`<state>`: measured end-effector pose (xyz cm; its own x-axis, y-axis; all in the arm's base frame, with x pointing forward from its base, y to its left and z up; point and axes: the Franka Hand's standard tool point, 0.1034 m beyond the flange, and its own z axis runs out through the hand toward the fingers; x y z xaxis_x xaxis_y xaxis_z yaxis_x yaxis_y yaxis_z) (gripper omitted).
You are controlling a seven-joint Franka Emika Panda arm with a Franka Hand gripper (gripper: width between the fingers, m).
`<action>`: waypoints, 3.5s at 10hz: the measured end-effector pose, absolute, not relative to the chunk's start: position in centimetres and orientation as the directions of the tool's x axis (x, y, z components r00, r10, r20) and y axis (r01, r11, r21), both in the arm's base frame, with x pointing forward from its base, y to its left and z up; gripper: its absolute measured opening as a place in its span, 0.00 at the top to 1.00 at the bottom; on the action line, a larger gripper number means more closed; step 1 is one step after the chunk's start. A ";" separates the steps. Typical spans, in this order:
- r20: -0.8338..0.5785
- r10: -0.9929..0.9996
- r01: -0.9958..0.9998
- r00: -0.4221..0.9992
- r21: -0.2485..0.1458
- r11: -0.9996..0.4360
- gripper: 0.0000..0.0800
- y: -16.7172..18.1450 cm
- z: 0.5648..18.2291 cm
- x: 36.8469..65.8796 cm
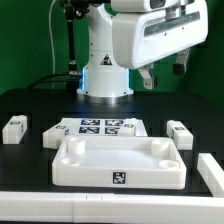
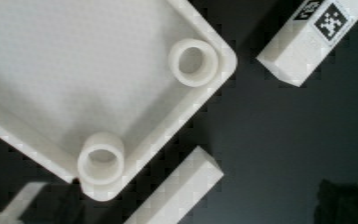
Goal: Assemble desk
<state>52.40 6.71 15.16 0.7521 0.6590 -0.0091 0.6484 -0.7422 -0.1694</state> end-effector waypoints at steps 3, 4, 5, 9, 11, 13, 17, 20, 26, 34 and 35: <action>-0.001 0.692 0.682 0.722 -0.169 -0.711 0.19 6.1 14.9 52.2; 0.012 0.757 0.747 0.654 -0.170 -0.643 0.19 3.2 13.6 51.2; 0.036 0.792 0.788 0.609 -0.134 -0.600 0.19 1.8 12.6 51.0; 0.046 0.887 0.886 0.460 -0.085 -0.455 0.19 0.4 10.5 51.1; 0.045 0.887 0.886 0.460 -0.087 -0.456 0.19 0.4 10.4 51.1; 0.074 0.980 0.982 0.185 0.018 -0.187 0.19 -1.3 9.5 51.2; 0.015 1.000 1.000 -0.011 0.016 0.011 0.19 0.0 7.3 50.3; 0.016 1.000 1.000 -0.021 0.018 0.021 0.19 -0.5 6.9 50.1; 0.035 0.999 0.998 0.042 -0.042 -0.040 0.19 -4.1 1.3 47.1; 0.038 0.998 0.997 0.049 -0.054 -0.047 0.92 -4.2 0.6 46.9; 0.038 0.998 0.998 0.050 -0.050 -0.048 0.92 -4.2 0.7 47.0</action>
Offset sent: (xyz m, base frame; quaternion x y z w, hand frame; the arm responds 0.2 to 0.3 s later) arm -0.0371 -0.0777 -0.0290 0.0246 0.0222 -0.1266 0.9914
